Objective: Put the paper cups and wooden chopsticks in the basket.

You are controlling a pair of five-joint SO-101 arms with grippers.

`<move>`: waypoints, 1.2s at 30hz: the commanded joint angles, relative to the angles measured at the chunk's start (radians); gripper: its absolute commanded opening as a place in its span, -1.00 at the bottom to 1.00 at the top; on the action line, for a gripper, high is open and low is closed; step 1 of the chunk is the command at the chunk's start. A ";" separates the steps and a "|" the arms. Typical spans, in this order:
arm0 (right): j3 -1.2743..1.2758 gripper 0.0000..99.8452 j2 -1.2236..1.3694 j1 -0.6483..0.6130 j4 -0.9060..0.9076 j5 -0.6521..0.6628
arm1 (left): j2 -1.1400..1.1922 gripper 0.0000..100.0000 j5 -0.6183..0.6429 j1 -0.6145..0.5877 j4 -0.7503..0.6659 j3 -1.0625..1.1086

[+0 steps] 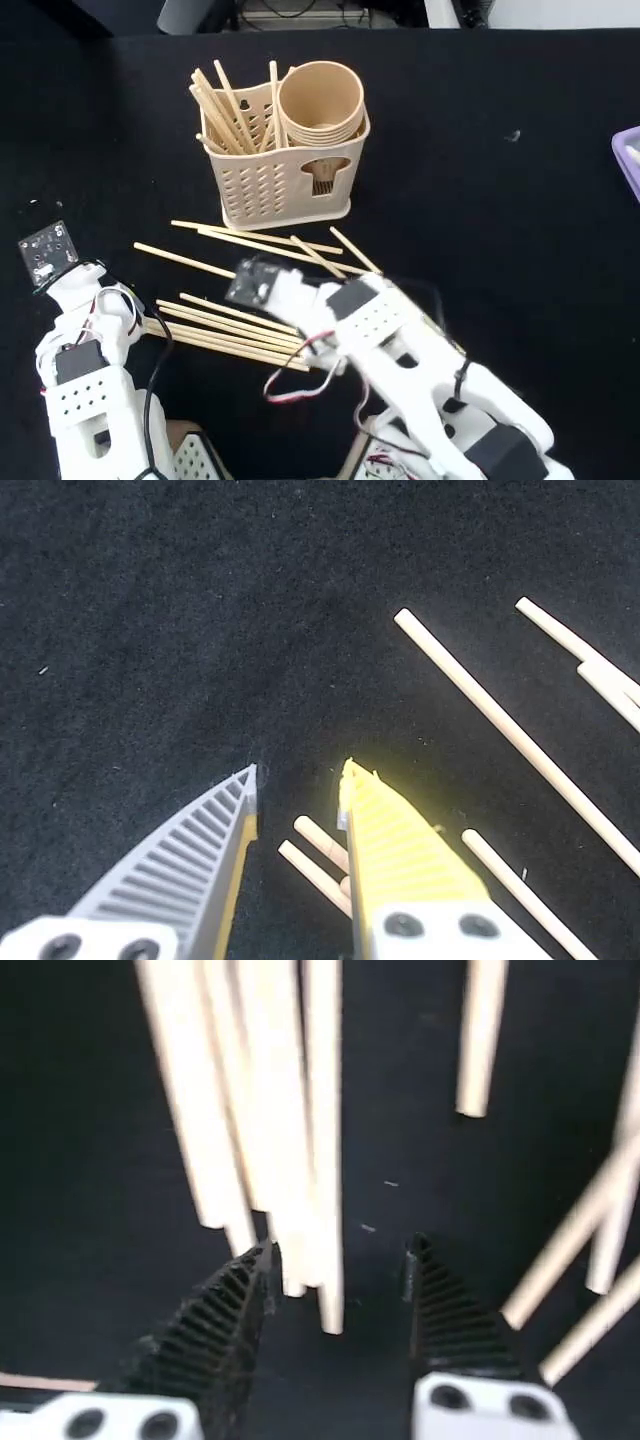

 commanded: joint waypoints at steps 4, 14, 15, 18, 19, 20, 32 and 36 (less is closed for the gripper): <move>0.002 -0.90 0.001 0.160 -0.018 0.143 | -0.009 -0.71 0.008 0.013 -0.009 -0.007; -0.019 -0.45 0.010 -0.091 0.002 -0.008 | -0.009 -0.71 0.008 0.007 -0.009 -0.007; -0.005 -0.47 0.010 -0.103 -0.023 -0.014 | -0.009 -0.71 0.008 0.007 -0.009 -0.007; 0.048 -0.58 0.010 -0.103 -0.078 -0.006 | -0.009 -0.71 0.008 0.007 -0.008 -0.007; 0.068 -0.62 0.010 -0.095 -0.092 -0.006 | -0.009 -0.71 0.008 0.007 -0.008 -0.007; 0.085 -0.64 0.010 -0.084 -0.107 -0.005 | -0.009 -0.71 0.008 0.008 -0.009 -0.007; 0.064 -0.98 0.001 0.187 -0.126 0.106 | -0.009 -0.71 0.008 0.007 -0.009 -0.007; -0.008 -0.98 0.001 0.296 -0.097 0.180 | -0.009 -0.71 0.008 0.007 -0.009 -0.007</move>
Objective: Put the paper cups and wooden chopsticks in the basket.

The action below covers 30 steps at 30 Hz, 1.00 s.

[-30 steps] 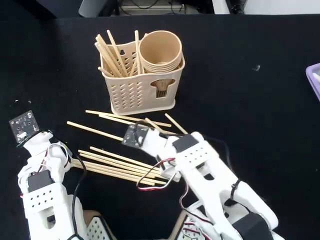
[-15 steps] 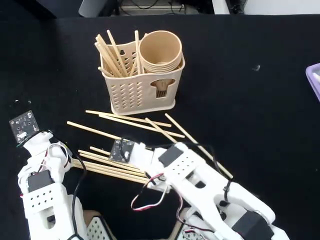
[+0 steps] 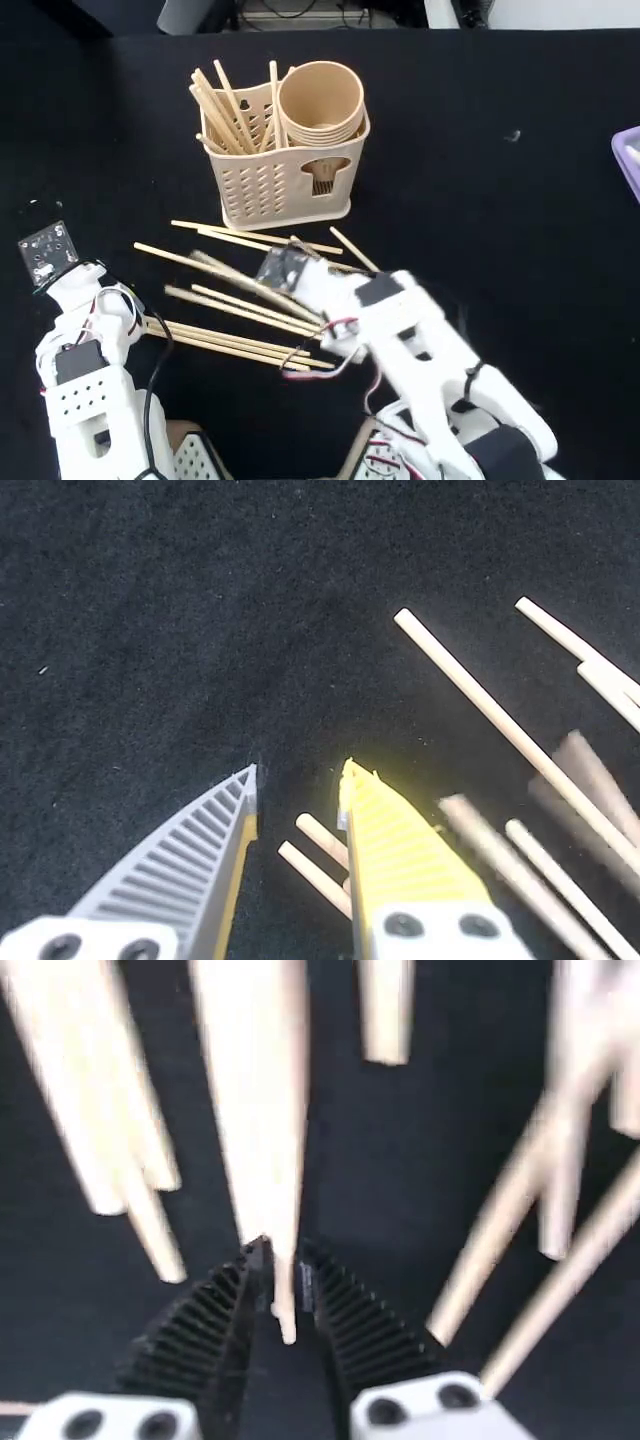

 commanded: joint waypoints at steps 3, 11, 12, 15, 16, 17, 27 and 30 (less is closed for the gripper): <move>-0.125 -0.98 -0.005 0.170 0.063 0.091 | -0.009 -0.71 0.008 0.007 -0.009 -0.007; -0.122 -0.98 0.002 0.189 0.106 0.137 | -0.009 -0.71 0.008 0.007 -0.009 -0.007; -0.110 -0.98 -0.004 0.169 0.109 0.133 | -0.009 -0.71 0.008 0.007 -0.009 -0.007; -0.110 -0.90 -0.005 0.092 0.186 0.080 | -0.009 -0.71 0.008 0.007 -0.009 -0.007; -0.117 -0.84 -0.005 0.058 0.224 0.041 | -0.009 -0.71 0.008 0.007 -0.009 -0.007; -0.120 -0.78 -0.005 0.031 0.250 0.015 | -0.009 -0.71 0.008 0.007 -0.009 -0.007; 0.041 -0.72 0.002 -0.034 -0.011 0.008 | -0.009 -0.71 0.008 0.005 -0.009 -0.007; 0.047 -0.72 0.002 -0.034 -0.060 0.008 | -0.009 -0.71 0.008 0.005 -0.009 -0.007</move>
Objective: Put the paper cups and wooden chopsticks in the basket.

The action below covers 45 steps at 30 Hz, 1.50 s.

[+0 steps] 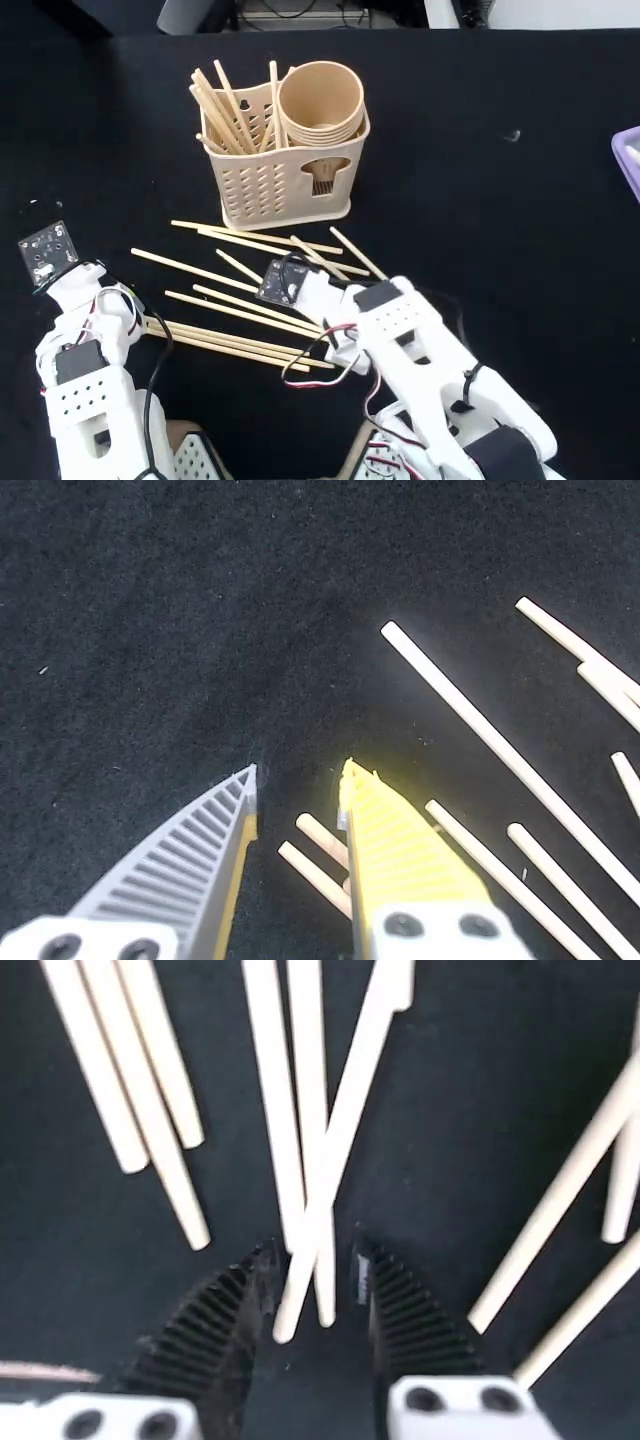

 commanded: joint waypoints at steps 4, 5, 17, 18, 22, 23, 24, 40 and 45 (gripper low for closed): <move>0.004 -0.75 0.002 -0.011 -0.081 0.025 | -0.009 -0.71 0.008 0.005 -0.009 -0.007; 0.010 -0.80 0.002 -0.011 -0.078 0.060 | -0.009 -0.71 0.008 0.005 -0.008 -0.007; -0.147 -0.98 -0.125 0.241 0.167 0.183 | -0.009 -0.71 0.008 0.005 -0.008 -0.007; -0.145 -0.98 -0.139 0.261 0.180 0.210 | -0.009 -0.71 0.008 0.005 -0.008 -0.007; -0.122 -0.98 -0.147 0.354 0.199 0.313 | -0.009 -0.71 0.008 0.005 -0.008 -0.007; -0.108 -0.98 -0.147 0.381 0.189 0.331 | -0.009 -0.71 0.008 0.005 -0.008 -0.007; -0.090 -0.98 -0.147 0.407 0.167 0.344 | -0.009 -0.71 0.008 0.005 -0.008 -0.007; -0.124 -0.55 -0.151 0.281 0.199 0.054 | -0.009 -0.71 0.008 0.005 -0.011 -0.007; -0.113 -0.55 -0.140 0.103 0.081 -0.112 | -0.009 -0.71 0.008 0.005 -0.011 -0.007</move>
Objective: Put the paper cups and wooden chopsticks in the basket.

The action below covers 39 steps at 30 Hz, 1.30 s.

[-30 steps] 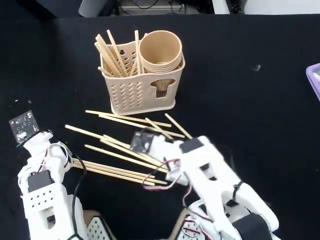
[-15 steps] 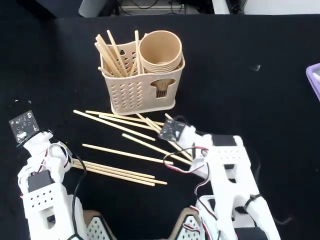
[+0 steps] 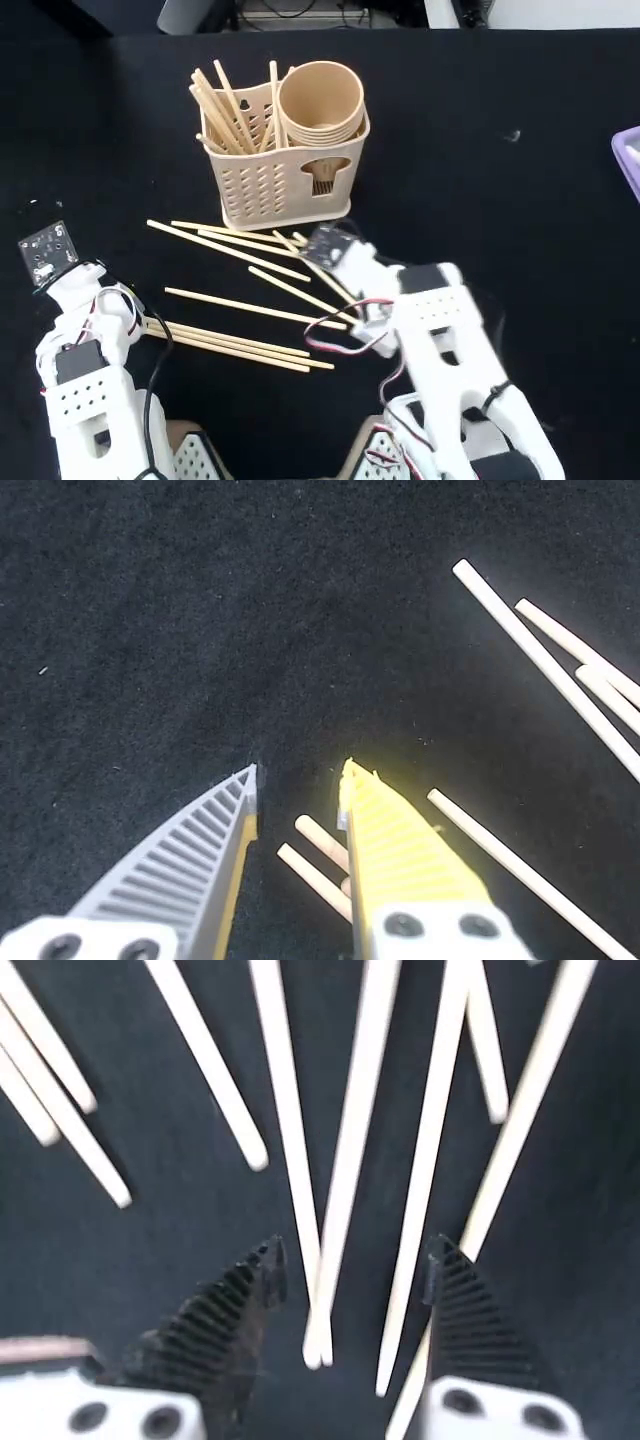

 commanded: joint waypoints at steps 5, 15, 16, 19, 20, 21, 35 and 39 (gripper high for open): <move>0.051 -0.55 0.088 -0.153 -0.249 -0.126 | -0.009 -0.71 0.008 0.005 -0.009 -0.007; -0.111 -0.58 0.375 -0.078 -0.255 -0.091 | -0.009 -0.71 0.008 0.005 -0.009 -0.007; -0.116 -0.64 0.384 -0.078 -0.255 -0.091 | -0.009 -0.71 0.008 0.005 -0.009 -0.007; -0.116 -0.92 0.367 -0.078 -0.258 -0.089 | -0.009 -0.71 0.008 0.005 -0.009 -0.007; -0.113 -0.99 0.352 -0.077 -0.255 -0.092 | -0.009 -0.71 0.008 0.005 -0.009 -0.007; -0.107 -0.96 0.332 -0.075 -0.255 -0.095 | -0.009 -0.71 0.008 0.005 -0.009 -0.007; -0.120 -0.98 -0.177 -0.080 0.040 -0.095 | -0.009 -0.71 0.008 0.005 -0.011 -0.008; -0.266 -0.98 -0.303 -0.146 0.170 -0.141 | -0.009 -0.71 0.008 0.005 -0.012 -0.008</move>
